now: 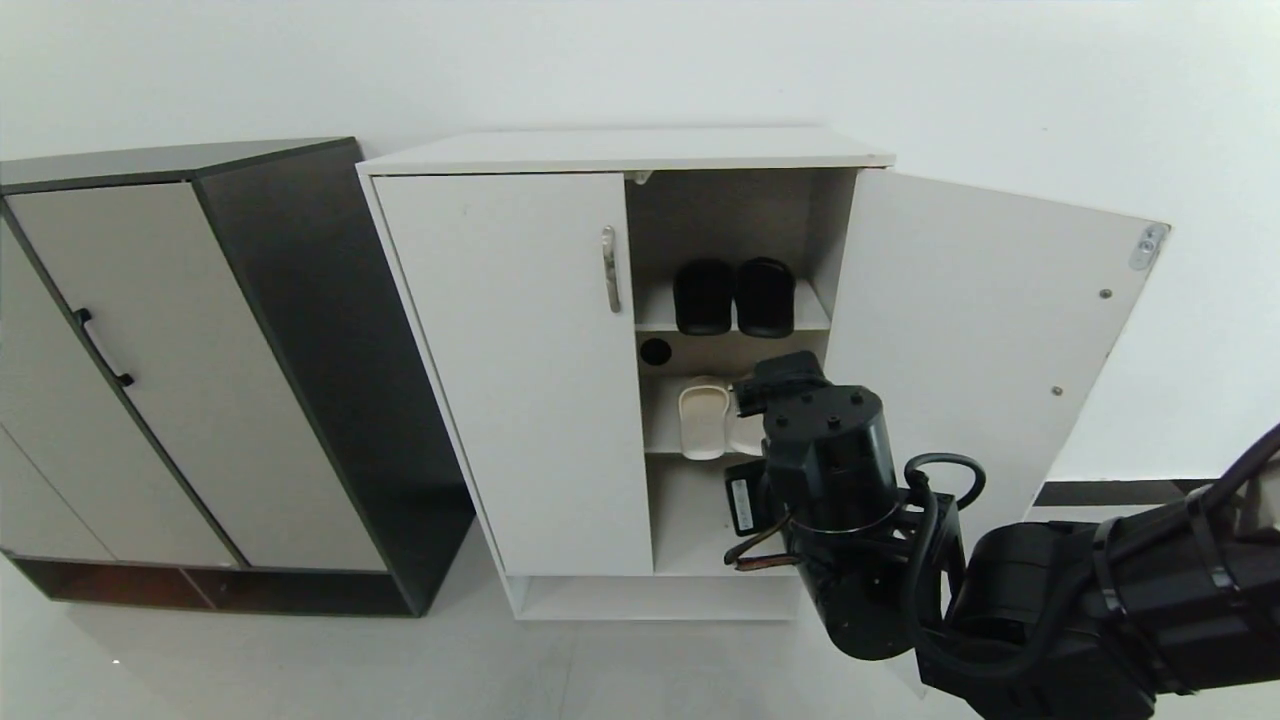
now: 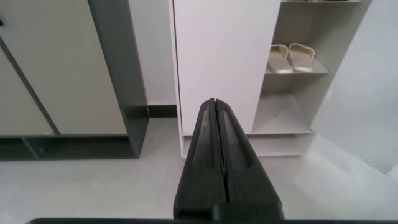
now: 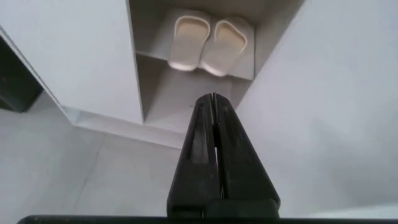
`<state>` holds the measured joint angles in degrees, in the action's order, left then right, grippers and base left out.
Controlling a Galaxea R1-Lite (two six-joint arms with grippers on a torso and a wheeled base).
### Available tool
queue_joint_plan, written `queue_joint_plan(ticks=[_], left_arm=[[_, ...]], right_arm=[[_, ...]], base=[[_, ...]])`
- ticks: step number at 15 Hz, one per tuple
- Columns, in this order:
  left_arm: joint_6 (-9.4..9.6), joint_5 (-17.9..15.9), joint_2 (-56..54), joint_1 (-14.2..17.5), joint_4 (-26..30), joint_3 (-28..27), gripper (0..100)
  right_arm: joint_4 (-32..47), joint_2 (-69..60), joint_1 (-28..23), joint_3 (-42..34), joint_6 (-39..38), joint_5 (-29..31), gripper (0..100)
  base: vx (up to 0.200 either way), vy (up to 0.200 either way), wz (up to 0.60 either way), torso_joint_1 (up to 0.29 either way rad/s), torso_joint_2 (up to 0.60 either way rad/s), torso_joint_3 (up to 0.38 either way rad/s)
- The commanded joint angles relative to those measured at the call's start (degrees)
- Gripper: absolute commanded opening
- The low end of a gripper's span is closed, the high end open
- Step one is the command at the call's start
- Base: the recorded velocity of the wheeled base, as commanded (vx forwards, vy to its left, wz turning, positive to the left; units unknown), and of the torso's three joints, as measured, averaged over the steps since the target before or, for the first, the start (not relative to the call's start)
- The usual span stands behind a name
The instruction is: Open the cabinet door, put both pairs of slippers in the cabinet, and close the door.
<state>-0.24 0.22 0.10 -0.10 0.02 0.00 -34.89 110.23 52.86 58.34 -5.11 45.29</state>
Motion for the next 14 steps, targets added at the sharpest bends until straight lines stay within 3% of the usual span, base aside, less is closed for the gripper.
queue_joint_plan(ticks=[1,14], left_arm=[[-0.02,0.0,0.0,0.0,0.0,0.0,0],[-0.02,0.0,0.0,0.0,0.0,0.0,0]], right_arm=[[-0.4,0.3,0.0,-0.3,0.0,0.0,0],[-3.3,0.7,-0.2,-0.5,0.7,-0.1,0]], base=[[0.000,0.000,0.00,0.000,0.00,0.000],[0.000,0.000,0.00,0.000,0.00,0.000]])
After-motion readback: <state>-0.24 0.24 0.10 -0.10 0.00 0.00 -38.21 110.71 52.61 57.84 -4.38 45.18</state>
